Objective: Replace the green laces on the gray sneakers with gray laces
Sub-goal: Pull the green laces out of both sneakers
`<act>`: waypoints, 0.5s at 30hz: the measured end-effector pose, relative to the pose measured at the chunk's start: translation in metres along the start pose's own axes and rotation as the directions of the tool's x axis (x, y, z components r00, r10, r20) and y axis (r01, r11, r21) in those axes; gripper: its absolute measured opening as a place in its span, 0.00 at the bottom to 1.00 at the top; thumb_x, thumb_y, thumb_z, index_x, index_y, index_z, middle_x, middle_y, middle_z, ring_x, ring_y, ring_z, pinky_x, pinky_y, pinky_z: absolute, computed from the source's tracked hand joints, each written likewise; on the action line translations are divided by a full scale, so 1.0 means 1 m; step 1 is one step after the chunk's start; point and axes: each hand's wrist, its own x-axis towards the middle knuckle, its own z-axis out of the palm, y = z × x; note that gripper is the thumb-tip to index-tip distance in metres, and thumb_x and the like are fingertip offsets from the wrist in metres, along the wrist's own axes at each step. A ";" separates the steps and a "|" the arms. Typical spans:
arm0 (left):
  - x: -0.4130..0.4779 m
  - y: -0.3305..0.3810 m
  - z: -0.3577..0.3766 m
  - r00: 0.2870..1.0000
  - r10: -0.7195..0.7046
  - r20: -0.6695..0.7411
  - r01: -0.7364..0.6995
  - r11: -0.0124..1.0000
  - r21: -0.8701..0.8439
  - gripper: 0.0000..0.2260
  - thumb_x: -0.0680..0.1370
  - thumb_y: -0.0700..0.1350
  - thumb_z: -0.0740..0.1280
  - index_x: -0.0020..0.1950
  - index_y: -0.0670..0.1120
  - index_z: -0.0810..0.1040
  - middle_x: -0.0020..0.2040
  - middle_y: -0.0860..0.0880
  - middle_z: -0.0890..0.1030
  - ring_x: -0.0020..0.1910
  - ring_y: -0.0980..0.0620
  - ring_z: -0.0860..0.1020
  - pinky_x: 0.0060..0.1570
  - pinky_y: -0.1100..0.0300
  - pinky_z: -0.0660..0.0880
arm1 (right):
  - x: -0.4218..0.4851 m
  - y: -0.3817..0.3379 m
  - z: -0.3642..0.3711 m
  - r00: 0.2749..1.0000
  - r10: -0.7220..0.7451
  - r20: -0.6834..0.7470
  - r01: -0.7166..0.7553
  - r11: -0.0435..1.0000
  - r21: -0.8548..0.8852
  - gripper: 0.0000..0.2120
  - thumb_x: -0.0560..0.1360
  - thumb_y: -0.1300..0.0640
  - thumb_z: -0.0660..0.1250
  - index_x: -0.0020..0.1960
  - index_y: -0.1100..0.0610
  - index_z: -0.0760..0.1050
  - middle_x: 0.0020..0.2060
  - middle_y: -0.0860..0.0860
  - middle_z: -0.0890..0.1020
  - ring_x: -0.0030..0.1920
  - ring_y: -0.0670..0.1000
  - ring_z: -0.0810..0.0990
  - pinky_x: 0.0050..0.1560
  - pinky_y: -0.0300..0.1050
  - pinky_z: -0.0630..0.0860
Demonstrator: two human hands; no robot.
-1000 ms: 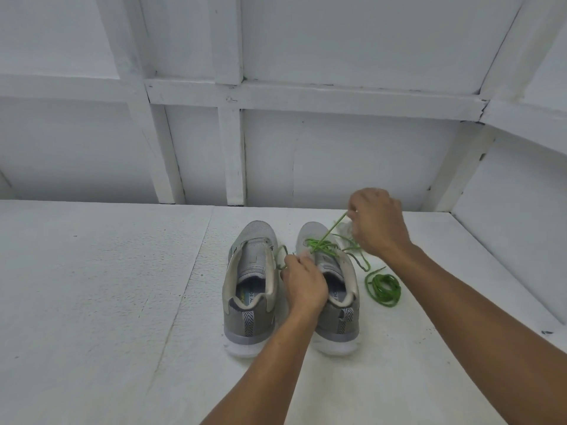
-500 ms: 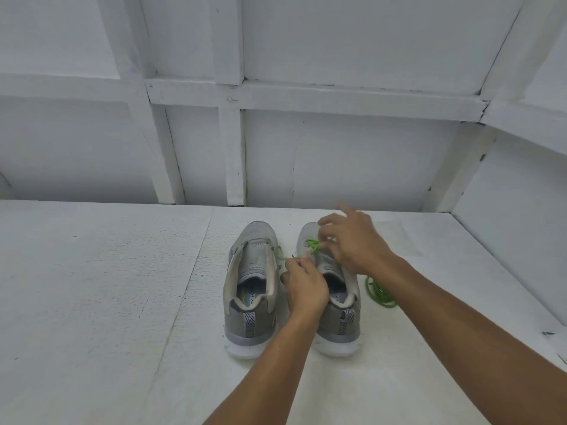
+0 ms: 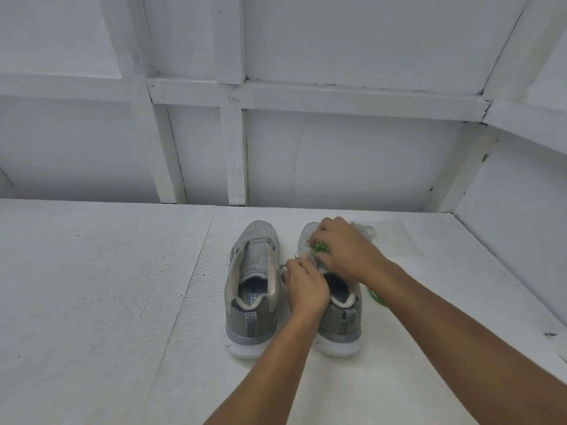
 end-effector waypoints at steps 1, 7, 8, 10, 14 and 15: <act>0.000 0.000 0.000 1.000 -0.002 -0.001 0.002 1.000 -0.002 0.18 0.84 0.53 0.49 0.59 0.41 0.69 0.60 0.39 0.73 0.58 0.41 0.73 0.59 0.48 0.70 | 0.001 -0.002 0.002 1.000 0.005 0.009 -0.005 1.000 0.006 0.11 0.77 0.54 0.64 0.58 0.53 0.79 0.53 0.48 0.75 0.55 0.50 0.70 0.52 0.45 0.70; 0.000 0.001 0.000 1.000 0.004 -0.005 -0.004 1.000 0.010 0.18 0.84 0.52 0.48 0.60 0.40 0.69 0.60 0.39 0.72 0.59 0.41 0.72 0.59 0.50 0.69 | 0.004 0.002 -0.007 0.999 0.045 0.022 -0.046 0.999 0.019 0.08 0.77 0.61 0.62 0.47 0.57 0.79 0.41 0.47 0.71 0.46 0.52 0.74 0.41 0.45 0.69; -0.001 0.002 -0.001 1.000 0.004 -0.004 -0.004 1.000 0.011 0.18 0.84 0.52 0.48 0.60 0.41 0.69 0.61 0.39 0.72 0.59 0.41 0.72 0.59 0.52 0.68 | 0.005 0.005 -0.011 0.998 0.059 0.002 -0.059 0.998 0.023 0.07 0.77 0.61 0.61 0.46 0.57 0.79 0.41 0.47 0.72 0.45 0.52 0.74 0.41 0.45 0.68; -0.001 0.003 -0.001 1.000 0.004 -0.001 -0.004 1.000 0.018 0.18 0.84 0.51 0.48 0.61 0.41 0.69 0.62 0.39 0.72 0.60 0.42 0.71 0.58 0.53 0.67 | 0.006 0.014 -0.017 0.995 0.089 -0.049 -0.087 0.995 0.043 0.07 0.77 0.62 0.62 0.45 0.57 0.78 0.42 0.48 0.72 0.46 0.53 0.74 0.44 0.48 0.72; -0.002 0.005 -0.002 1.000 -0.004 0.012 0.004 1.000 0.031 0.18 0.84 0.51 0.48 0.62 0.41 0.69 0.63 0.40 0.71 0.60 0.43 0.71 0.54 0.56 0.65 | 0.010 0.032 -0.031 0.982 0.154 -0.111 -0.147 0.987 0.065 0.06 0.77 0.62 0.63 0.45 0.57 0.79 0.43 0.49 0.74 0.46 0.53 0.75 0.47 0.49 0.74; -0.002 0.004 -0.003 1.000 -0.007 0.019 0.006 0.999 0.031 0.18 0.84 0.52 0.47 0.62 0.41 0.68 0.62 0.41 0.71 0.59 0.44 0.71 0.53 0.57 0.65 | 0.010 0.036 -0.034 0.979 0.162 -0.124 -0.155 0.986 0.069 0.06 0.78 0.61 0.64 0.45 0.57 0.79 0.43 0.49 0.74 0.45 0.53 0.75 0.47 0.49 0.74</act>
